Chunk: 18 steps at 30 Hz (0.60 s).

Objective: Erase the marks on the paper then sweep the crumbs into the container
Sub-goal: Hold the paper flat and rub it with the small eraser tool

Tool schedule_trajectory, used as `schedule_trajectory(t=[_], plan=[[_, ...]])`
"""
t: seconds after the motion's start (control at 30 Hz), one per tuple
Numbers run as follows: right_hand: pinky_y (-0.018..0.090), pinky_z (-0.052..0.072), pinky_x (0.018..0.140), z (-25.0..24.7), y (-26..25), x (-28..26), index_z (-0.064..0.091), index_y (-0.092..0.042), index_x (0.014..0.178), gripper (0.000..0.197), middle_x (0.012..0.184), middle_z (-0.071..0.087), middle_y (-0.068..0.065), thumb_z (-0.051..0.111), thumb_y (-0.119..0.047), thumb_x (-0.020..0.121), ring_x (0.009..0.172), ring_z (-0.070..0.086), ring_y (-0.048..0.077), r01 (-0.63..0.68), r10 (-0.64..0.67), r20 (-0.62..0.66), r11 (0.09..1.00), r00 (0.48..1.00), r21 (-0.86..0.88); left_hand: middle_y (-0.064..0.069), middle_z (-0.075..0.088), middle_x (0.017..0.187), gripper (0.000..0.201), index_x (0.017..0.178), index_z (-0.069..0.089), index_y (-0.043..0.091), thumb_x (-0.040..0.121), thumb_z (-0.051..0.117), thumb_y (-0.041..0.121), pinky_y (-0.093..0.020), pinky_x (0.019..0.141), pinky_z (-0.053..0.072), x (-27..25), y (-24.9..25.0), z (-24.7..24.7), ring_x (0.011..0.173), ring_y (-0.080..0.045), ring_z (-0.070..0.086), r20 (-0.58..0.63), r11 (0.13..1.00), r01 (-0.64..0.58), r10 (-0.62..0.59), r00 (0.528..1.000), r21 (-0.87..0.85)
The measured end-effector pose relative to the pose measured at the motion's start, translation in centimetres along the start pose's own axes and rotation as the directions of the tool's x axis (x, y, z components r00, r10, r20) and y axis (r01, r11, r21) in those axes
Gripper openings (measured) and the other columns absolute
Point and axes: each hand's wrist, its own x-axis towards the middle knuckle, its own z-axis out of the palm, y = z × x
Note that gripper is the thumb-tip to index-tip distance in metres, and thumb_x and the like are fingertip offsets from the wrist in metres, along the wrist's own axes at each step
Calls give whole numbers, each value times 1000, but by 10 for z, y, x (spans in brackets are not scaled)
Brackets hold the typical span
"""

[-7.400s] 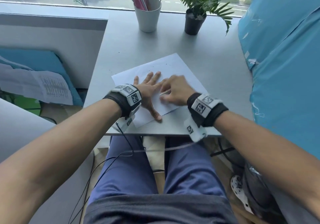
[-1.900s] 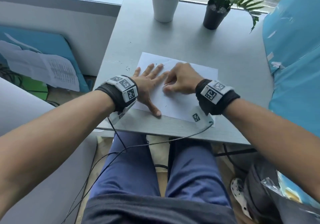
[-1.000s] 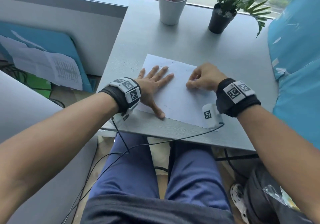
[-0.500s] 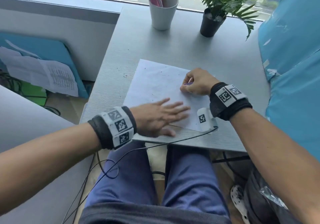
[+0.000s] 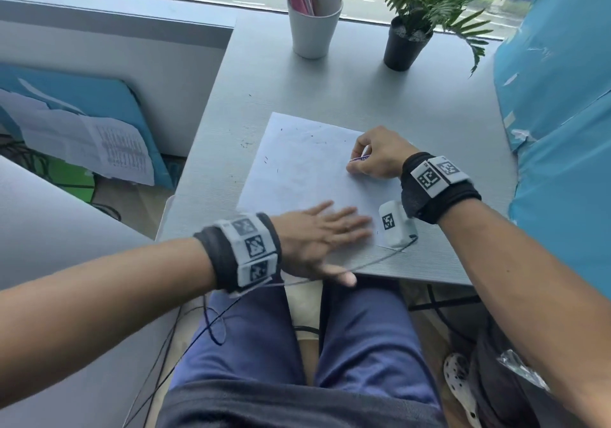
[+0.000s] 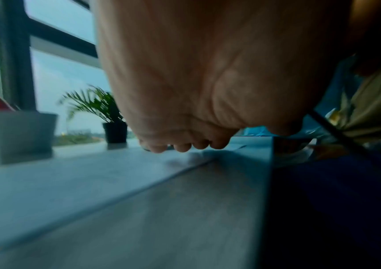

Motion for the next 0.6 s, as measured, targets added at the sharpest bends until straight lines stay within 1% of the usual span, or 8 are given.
schedule_trajectory(t=[0.03,0.1,0.23,0.33,0.43,0.47,0.53,0.6], plan=[[23,37,74,0,-1,0,72,-18,86,17,91,59,-2,77,-32,78,93,56,18,2,-2,3,1000,1000,2,4,-15,165,88,160,-4,26,93,27,74,-42,121,-14,8,7,3,151,-17,-18,19,999,-10,11,1000,-43],[23,38,75,0,-1,0,72,-17,87,17,92,58,-2,77,-31,78,93,56,18,9,-9,5,1000,1000,-6,4,-17,165,83,159,-6,29,95,25,71,-44,121,-14,17,3,1,151,-18,-20,5,998,16,-16,1000,-61],[23,37,76,-2,-1,-2,72,-17,88,17,91,57,-1,78,-30,79,93,54,17,23,-23,-7,1000,1000,-13,5,-26,161,81,157,-12,34,92,18,71,-50,121,-13,5,-46,-15,148,-18,-24,9,982,178,-178,984,-71],[22,35,75,-2,-3,-4,71,-15,87,16,91,58,0,78,-27,79,92,52,17,16,-16,-2,1000,1000,16,6,-31,160,89,155,-17,34,84,16,77,-54,121,-8,-21,-86,-20,147,-17,-28,48,931,337,-333,942,-141],[22,35,75,-1,-2,-6,71,-14,87,15,92,56,1,77,-26,79,95,51,18,26,-26,-18,999,1000,30,4,-33,158,102,155,-20,30,80,27,81,-53,122,-8,-40,-108,-22,147,-17,-27,60,875,452,-449,892,-174],[22,34,75,0,-2,-6,71,-14,86,15,92,56,1,77,-25,79,95,51,18,29,-28,-20,999,999,31,3,-31,159,108,156,-19,27,78,35,81,-51,122,-11,-44,-111,-21,148,-17,-25,41,870,462,-463,886,-174],[22,34,75,-1,-2,-8,71,-13,86,15,91,57,1,77,-25,79,95,51,17,28,-27,-25,999,999,30,2,-26,162,119,158,-13,25,75,52,79,-46,121,-14,-47,-112,-18,149,-15,-22,-28,890,404,-419,908,-212],[22,35,74,-1,-5,-9,71,-13,86,14,90,59,2,77,-23,79,95,54,18,26,-26,-56,1000,998,8,5,-25,162,121,158,-8,31,72,63,76,-45,120,-15,-49,-110,-14,149,-14,-23,-61,911,316,-342,938,-264]])
